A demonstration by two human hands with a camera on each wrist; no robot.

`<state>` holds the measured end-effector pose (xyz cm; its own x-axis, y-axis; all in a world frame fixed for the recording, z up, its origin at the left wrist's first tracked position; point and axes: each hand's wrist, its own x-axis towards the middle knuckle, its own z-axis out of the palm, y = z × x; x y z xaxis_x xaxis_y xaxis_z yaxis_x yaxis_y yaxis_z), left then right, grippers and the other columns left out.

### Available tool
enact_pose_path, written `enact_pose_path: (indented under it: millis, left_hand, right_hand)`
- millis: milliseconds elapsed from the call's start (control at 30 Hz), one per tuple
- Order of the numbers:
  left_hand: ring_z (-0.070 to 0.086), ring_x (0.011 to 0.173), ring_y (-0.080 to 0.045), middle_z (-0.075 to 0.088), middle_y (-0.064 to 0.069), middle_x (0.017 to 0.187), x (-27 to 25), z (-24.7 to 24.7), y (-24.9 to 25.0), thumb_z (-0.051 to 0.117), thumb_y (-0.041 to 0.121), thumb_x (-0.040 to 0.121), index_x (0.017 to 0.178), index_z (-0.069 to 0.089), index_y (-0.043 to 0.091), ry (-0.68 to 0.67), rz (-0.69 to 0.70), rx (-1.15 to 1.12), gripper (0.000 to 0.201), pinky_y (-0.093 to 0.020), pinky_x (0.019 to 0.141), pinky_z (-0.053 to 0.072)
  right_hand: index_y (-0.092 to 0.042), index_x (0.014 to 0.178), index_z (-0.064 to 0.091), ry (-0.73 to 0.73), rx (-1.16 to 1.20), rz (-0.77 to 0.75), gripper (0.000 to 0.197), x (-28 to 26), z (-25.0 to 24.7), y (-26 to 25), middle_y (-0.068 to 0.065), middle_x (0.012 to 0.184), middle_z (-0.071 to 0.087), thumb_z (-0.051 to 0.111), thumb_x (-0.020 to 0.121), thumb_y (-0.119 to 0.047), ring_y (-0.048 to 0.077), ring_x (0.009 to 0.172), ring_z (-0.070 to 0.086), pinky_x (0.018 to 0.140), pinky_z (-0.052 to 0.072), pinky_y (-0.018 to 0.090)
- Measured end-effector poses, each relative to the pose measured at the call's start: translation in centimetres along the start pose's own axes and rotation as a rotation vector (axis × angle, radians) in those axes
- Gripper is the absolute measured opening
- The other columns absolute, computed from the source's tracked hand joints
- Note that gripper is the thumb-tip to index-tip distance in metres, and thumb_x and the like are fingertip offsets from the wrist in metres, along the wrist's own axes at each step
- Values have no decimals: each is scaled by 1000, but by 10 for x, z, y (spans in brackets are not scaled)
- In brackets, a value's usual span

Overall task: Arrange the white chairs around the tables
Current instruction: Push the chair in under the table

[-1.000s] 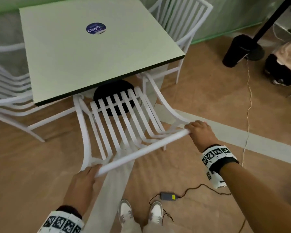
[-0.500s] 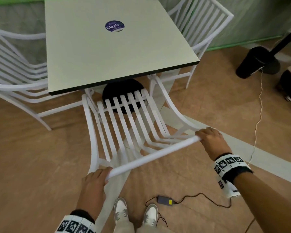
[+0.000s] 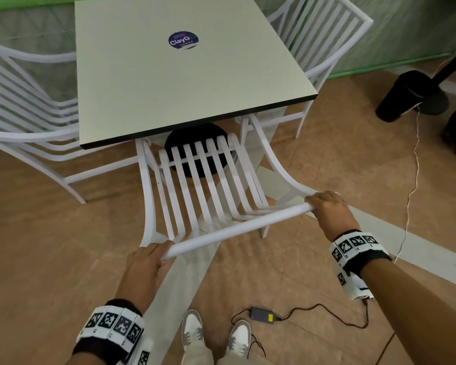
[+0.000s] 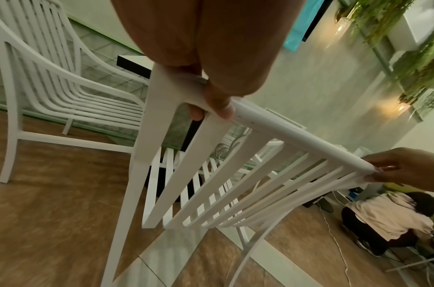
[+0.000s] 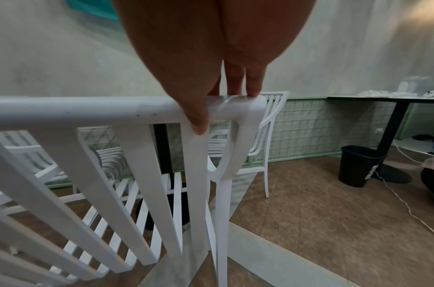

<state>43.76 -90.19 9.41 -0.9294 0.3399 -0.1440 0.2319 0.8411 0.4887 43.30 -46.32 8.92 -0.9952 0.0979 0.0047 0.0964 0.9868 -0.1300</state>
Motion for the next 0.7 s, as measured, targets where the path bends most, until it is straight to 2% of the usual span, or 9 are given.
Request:
enact_pose_path:
  millis: [333, 600, 700]
  left_hand:
    - [58, 78, -21, 66, 2, 94, 5, 2, 8, 62, -7, 75, 117, 56, 24, 6, 29, 7, 52, -39, 75, 51]
    - [61, 81, -21, 68, -2, 95, 4, 2, 9, 62, -11, 72, 116, 59, 18, 4, 4, 38, 52, -36, 79, 54]
    - [62, 80, -25, 69, -7, 93, 2, 2, 16, 65, -11, 71, 112, 63, 12, 5, -15, 77, 47, -39, 79, 54]
  right_hand:
    - [-8, 98, 70, -5, 18, 13, 36, 8, -5, 4, 15, 91, 71, 73, 67, 10, 38, 86, 59, 83, 48, 49]
    - [-10, 102, 68, -33, 30, 34, 36, 5, -1, 4, 14, 95, 70, 67, 72, 9, 36, 92, 56, 87, 45, 49]
    - [-9, 108, 66, -56, 36, 58, 39, 2, -7, 0, 17, 107, 68, 66, 74, 9, 41, 104, 55, 94, 42, 55]
